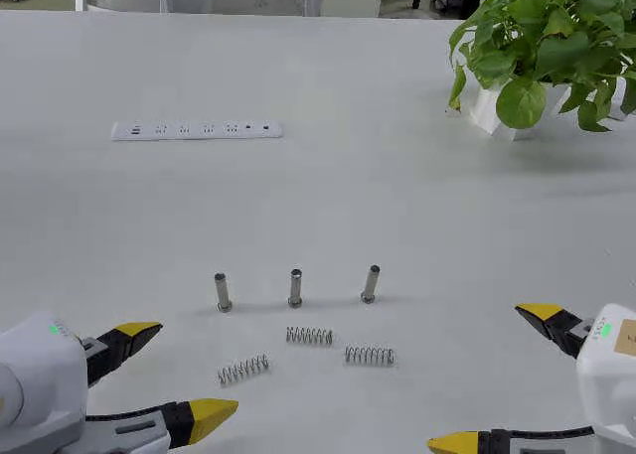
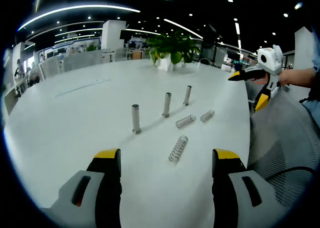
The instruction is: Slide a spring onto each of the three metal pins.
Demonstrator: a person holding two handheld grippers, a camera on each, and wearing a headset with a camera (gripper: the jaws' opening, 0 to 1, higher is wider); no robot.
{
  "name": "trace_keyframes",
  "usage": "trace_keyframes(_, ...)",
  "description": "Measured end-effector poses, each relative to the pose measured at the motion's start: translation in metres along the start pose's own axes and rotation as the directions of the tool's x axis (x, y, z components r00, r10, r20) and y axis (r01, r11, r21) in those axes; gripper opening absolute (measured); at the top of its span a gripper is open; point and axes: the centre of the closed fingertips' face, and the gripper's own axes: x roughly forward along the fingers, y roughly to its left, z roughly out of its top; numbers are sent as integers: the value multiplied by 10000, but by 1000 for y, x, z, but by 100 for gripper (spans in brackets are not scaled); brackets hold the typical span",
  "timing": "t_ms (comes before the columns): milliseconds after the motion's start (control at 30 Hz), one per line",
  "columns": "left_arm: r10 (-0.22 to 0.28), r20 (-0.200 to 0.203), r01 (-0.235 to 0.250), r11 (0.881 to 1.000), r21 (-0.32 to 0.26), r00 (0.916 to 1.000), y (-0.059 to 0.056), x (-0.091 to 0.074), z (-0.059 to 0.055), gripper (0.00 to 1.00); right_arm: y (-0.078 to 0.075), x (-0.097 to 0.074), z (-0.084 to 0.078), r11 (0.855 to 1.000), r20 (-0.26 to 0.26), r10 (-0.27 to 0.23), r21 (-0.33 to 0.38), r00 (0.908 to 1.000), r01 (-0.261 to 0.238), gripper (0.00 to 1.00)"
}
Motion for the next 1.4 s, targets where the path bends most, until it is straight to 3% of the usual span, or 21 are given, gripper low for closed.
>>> trace_keyframes(267, -201, -230, 210, 9990, 390, 9995, 5, 11, -9, 53, 1, 0, -2, 10000, -70, -26, 10, 10000, 26, 99)
trace_keyframes(467, -482, -440, 504, 9974, 506, 9979, 0, 17, -11, 38, 3, 0, -4, 10000, -116, 30, 29, 9999, -29, 99)
trace_keyframes(667, -662, -731, 712, 9952, 668, 9951, -3, 25, -20, 29, 4, -1, -6, 10000, -190, 50, 23, 9998, -50, 99)
trace_keyframes(1400, -920, -857, 992, 9915, 846, 9921, -11, 32, -24, 8, 6, -2, -7, 10000, -249, 49, 64, 9997, -48, 99)
